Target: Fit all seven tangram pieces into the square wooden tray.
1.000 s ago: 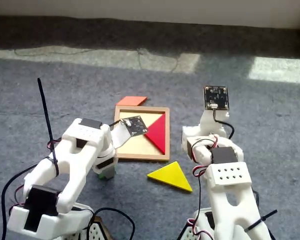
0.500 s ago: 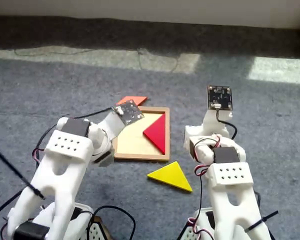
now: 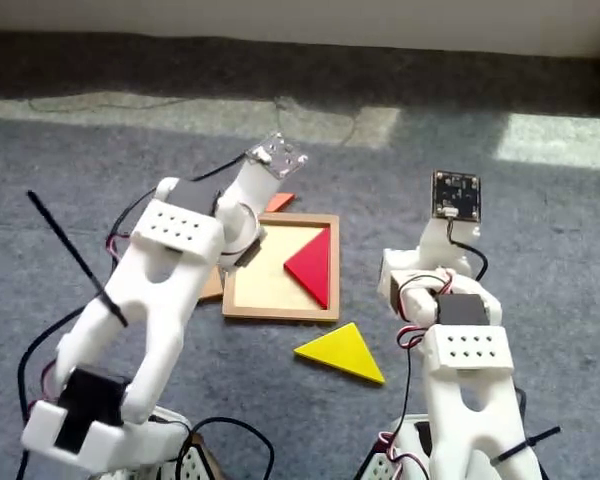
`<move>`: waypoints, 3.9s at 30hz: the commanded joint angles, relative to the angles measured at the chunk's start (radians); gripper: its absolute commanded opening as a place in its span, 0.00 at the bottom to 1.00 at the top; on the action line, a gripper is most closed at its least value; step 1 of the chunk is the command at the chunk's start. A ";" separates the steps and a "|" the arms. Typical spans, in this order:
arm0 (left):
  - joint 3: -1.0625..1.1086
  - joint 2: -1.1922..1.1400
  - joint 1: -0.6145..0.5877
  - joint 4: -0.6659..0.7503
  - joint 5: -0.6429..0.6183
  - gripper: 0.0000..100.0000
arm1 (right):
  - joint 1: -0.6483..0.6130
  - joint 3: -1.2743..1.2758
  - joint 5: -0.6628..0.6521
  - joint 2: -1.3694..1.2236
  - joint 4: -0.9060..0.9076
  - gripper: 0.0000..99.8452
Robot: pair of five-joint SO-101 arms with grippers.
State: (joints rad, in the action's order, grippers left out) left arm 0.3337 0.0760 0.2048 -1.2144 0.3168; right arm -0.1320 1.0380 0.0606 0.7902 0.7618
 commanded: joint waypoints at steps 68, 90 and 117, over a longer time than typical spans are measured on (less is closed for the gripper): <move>-1.504 -1.041 -0.306 -0.554 0.215 0.13 | 0.008 -0.012 0.003 0.018 -0.022 0.01; -1.096 -0.750 -0.417 -0.520 0.301 0.30 | 0.012 -0.013 0.003 0.018 -0.022 0.01; -1.139 -1.038 -0.390 -0.345 0.342 0.11 | 0.012 -0.013 0.002 0.018 -0.022 0.01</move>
State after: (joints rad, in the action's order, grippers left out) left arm -0.7802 -0.9812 -0.2202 -1.5290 0.6529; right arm -0.1289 1.0380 0.0606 0.7902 0.7603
